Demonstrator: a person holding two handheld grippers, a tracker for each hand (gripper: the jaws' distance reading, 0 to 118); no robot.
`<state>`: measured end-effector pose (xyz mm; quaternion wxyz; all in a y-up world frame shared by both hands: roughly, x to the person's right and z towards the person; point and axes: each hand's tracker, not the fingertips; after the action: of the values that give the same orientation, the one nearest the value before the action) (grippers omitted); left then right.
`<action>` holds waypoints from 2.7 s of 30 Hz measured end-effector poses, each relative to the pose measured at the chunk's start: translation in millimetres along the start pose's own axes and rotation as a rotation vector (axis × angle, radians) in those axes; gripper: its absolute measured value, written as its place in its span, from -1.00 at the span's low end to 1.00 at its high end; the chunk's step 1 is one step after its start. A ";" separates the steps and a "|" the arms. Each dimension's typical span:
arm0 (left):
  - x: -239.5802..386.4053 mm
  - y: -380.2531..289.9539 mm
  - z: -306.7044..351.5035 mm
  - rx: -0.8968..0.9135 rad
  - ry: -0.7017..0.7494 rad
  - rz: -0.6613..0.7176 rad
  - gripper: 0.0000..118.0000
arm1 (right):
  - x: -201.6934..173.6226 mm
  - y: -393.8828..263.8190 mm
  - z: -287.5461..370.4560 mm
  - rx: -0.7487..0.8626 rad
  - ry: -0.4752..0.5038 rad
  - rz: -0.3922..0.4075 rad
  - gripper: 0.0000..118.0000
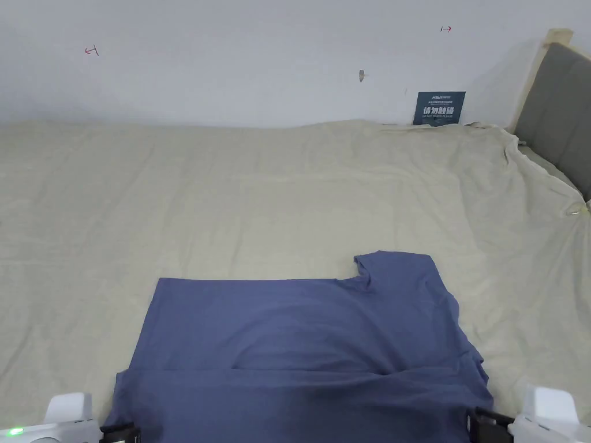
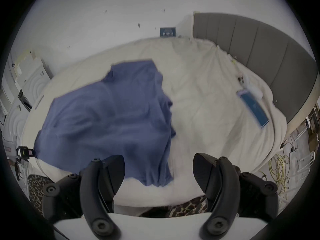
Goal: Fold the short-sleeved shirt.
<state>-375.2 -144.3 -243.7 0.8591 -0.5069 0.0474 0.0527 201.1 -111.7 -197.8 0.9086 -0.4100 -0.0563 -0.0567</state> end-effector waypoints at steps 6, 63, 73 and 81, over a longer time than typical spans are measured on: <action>15.9 43.3 71.5 0.259 -0.080 0.000 0.69 | -16.7 58.9 57.4 0.272 0.003 0.023 0.43; 72.1 267.9 -167.6 0.018 -0.034 -0.200 -0.99 | -48.4 165.2 -71.7 0.271 -0.030 0.041 -1.00; 71.5 250.7 -75.8 0.175 -0.154 -0.223 -1.00 | -26.7 209.8 -180.0 0.032 -0.047 0.102 0.42; 57.4 245.2 -69.1 0.187 -0.175 -0.189 -1.00 | -32.0 212.0 -254.3 -0.162 -0.066 0.194 0.40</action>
<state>-354.3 -84.6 -497.0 0.9045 -0.4205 -0.0707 0.0106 215.4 -161.6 -526.3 0.8713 -0.4873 -0.0417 0.0408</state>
